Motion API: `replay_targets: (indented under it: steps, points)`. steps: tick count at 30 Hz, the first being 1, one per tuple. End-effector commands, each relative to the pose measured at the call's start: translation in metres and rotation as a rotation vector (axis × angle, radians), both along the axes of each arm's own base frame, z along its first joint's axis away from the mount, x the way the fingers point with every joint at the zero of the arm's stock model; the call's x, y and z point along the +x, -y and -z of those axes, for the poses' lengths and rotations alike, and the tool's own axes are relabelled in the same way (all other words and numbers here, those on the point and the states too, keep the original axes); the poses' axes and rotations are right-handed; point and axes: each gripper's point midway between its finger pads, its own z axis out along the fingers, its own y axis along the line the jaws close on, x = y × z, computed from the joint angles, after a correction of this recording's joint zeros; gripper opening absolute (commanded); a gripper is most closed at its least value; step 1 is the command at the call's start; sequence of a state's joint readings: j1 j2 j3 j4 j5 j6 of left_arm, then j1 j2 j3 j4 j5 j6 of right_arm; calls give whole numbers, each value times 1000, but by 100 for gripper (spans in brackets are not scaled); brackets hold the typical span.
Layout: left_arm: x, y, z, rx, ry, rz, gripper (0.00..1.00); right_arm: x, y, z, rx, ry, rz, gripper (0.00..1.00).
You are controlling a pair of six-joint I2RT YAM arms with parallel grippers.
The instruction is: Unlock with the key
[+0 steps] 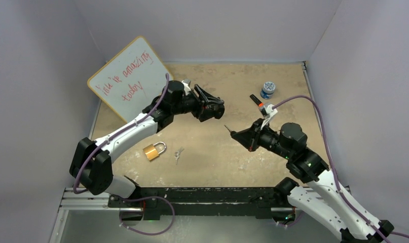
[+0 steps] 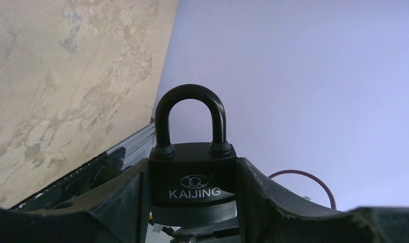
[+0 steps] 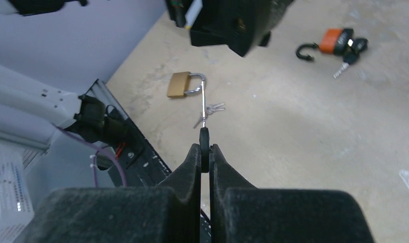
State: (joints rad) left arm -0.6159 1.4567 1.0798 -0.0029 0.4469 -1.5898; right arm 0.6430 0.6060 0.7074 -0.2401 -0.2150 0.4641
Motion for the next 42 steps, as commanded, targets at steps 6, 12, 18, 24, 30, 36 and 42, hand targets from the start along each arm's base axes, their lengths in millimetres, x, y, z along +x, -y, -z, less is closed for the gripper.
replay_targets:
  steps: [6, 12, 18, 24, 30, 36, 42]
  points:
    - [-15, -23, -50, -124, -50, -102, 6, -21, -30, -49, 119, 181, -255, 0]
    - [-21, -41, -51, -75, -84, -178, 5, -11, -31, -43, 104, 170, -219, 0]
    - [-20, -57, -43, -13, -114, -263, 5, 3, -28, -45, 95, 193, -154, 0]
    - [-19, -63, -38, 10, -121, -300, 5, 6, -36, -45, 96, 188, -184, 0]
    - [-19, -64, -35, 13, -126, -304, 5, 9, -40, -41, 99, 174, -193, 0]
    - [-19, -63, -35, 7, -120, -296, 5, 11, -43, -37, 94, 160, -199, 0]
    - [-19, -62, -33, 8, -120, -289, 4, 15, -45, -34, 92, 147, -190, 0]
